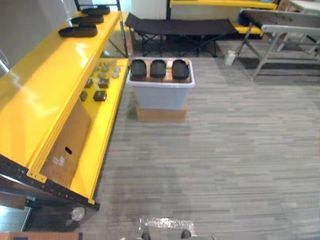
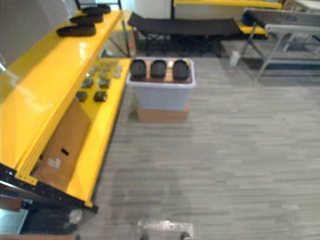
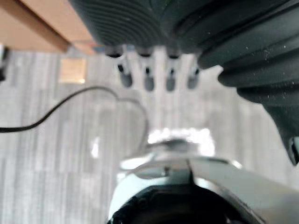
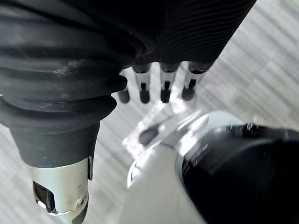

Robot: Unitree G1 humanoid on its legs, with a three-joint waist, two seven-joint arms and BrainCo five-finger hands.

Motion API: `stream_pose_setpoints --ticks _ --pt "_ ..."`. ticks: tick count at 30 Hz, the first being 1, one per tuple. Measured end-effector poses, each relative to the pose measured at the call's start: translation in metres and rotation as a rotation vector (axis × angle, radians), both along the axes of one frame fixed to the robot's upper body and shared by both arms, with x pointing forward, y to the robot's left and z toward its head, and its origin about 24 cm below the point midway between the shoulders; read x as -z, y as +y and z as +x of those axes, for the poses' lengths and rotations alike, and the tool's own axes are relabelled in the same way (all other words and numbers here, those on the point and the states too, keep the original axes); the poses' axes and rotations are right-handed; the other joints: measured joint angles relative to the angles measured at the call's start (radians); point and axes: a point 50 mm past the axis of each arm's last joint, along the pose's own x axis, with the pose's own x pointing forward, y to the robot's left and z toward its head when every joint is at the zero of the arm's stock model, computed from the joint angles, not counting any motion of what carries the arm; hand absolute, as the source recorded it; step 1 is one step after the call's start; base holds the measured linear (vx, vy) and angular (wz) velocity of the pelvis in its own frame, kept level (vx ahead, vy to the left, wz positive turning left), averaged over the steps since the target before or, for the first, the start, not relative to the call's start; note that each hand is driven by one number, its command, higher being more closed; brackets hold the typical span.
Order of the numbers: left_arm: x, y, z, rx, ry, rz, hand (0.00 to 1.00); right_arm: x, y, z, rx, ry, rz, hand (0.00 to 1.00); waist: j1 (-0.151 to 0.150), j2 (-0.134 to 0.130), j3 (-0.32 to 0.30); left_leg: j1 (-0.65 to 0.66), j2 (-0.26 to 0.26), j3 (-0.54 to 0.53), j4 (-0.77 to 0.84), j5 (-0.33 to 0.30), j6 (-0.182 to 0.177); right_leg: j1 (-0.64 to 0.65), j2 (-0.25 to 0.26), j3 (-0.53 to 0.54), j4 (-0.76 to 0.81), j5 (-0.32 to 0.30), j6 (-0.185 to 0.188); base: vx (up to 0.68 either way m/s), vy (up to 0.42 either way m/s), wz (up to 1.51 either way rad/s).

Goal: Walk over and take plastic housings, then place them on the shelf

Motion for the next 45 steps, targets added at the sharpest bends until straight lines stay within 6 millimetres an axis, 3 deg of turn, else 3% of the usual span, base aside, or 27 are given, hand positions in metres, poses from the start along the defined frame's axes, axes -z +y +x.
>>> stream_pose_setpoints --ticks 31,34,36,37,38,41,42,45 --pt "0.000 0.003 -0.003 0.016 -0.011 0.030 0.00 0.000 0.003 0.000 -0.094 -0.027 0.010 0.00 0.000 -0.016 -0.009 0.058 -0.010 -0.010 -0.001 -0.004 -0.002 0.080 -0.008 -0.029 -0.014 -0.005 0.006 -0.03 -0.006 0.02" --pt "0.000 0.002 -0.004 0.021 -0.006 0.037 0.00 0.000 0.001 0.000 -0.068 -0.022 -0.006 0.00 -0.001 -0.019 -0.008 0.055 -0.023 -0.027 0.000 -0.022 0.020 0.005 -0.053 -0.040 0.160 -0.090 0.033 0.01 0.057 0.16" --pt "0.001 0.000 -0.005 0.028 -0.005 0.039 0.00 0.000 -0.002 -0.002 -0.012 -0.017 -0.016 0.00 -0.001 -0.009 0.005 0.077 -0.020 -0.042 0.006 -0.034 0.059 -0.122 -0.113 -0.043 0.460 -0.134 0.054 0.07 0.091 0.14" --pt "0.000 0.000 -0.003 0.028 -0.007 0.041 0.00 0.000 -0.004 -0.003 0.019 -0.019 -0.016 0.00 -0.003 0.000 0.010 0.086 -0.016 -0.043 0.009 -0.034 0.063 -0.149 -0.123 -0.044 0.522 -0.148 0.046 0.11 0.101 0.04" --pt "0.000 0.002 -0.005 0.021 0.003 0.043 0.00 0.000 -0.001 -0.006 0.060 -0.022 0.003 0.00 -0.004 0.002 0.019 0.096 0.002 -0.042 0.031 -0.053 0.061 -0.173 -0.117 -0.042 0.531 -0.184 0.014 0.14 0.105 0.02" --pt "-0.001 0.007 -0.004 0.004 0.019 0.052 0.00 0.002 0.008 -0.013 0.099 -0.010 0.032 0.00 -0.004 -0.012 0.025 0.098 0.042 -0.035 0.075 -0.097 0.037 -0.221 -0.069 -0.013 0.365 -0.153 0.033 0.11 0.057 -0.05" --pt "-0.001 0.006 0.000 -0.005 0.014 0.052 0.00 0.003 0.009 -0.019 0.116 0.004 0.038 0.00 -0.004 -0.012 0.025 0.103 0.051 -0.033 0.087 -0.112 0.020 -0.241 -0.060 -0.007 0.273 -0.113 0.039 0.21 0.011 -0.09" --pt "-0.001 0.007 0.001 -0.059 0.000 0.047 0.00 0.003 0.013 -0.036 0.135 0.036 0.041 0.00 -0.008 -0.012 0.025 0.116 0.054 -0.028 0.134 -0.170 -0.016 -0.278 -0.067 0.006 0.203 -0.058 0.025 0.30 -0.041 -0.02"
